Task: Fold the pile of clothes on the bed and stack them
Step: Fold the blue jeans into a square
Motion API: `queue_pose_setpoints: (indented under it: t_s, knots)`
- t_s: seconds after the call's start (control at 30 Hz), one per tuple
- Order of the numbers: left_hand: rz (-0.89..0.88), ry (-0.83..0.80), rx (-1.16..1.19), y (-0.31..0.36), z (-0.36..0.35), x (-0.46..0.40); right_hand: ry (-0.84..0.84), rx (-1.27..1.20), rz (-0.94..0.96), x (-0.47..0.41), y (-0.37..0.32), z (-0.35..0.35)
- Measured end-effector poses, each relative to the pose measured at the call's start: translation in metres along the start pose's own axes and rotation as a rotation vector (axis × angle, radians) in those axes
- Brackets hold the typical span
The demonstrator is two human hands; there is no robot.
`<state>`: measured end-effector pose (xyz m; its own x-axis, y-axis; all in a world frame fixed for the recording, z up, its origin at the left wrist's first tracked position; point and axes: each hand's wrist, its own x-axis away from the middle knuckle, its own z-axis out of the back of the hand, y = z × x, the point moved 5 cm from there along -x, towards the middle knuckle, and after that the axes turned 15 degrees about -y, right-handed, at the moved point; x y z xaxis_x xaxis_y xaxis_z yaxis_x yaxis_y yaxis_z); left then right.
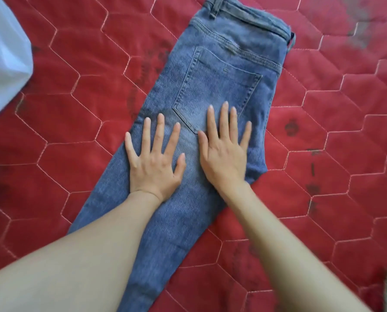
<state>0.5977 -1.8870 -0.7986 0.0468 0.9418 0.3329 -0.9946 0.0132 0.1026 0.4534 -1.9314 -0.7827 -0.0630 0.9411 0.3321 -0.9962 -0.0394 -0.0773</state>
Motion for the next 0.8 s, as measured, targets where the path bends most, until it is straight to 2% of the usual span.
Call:
queue_pose_setpoints:
  t_s: [0.13,0.3,0.5,0.6,0.7,0.8]
  knots:
    - [-0.011,0.014,0.016,-0.001,-0.003,-0.003,0.047,-0.013,-0.204,0.032,0.035,-0.018]
    - [-0.02,-0.009,-0.007,-0.003,-0.002,-0.003,-0.016,0.004,-0.173,0.028,0.028,-0.014]
    - [-0.209,-0.1,-0.088,-0.023,-0.02,0.052,-0.177,0.075,-0.257,0.023,0.009,0.004]
    - [-0.297,-0.127,-0.064,-0.044,-0.033,0.114,-0.217,-0.066,-0.133,0.059,-0.05,-0.014]
    - [-0.34,-0.113,-0.038,-0.075,-0.045,0.175,-0.152,-0.001,0.064,0.142,-0.112,-0.062]
    - [-0.341,-0.108,-0.081,-0.112,-0.069,0.245,-0.107,-0.045,0.086,0.22,-0.142,-0.097]
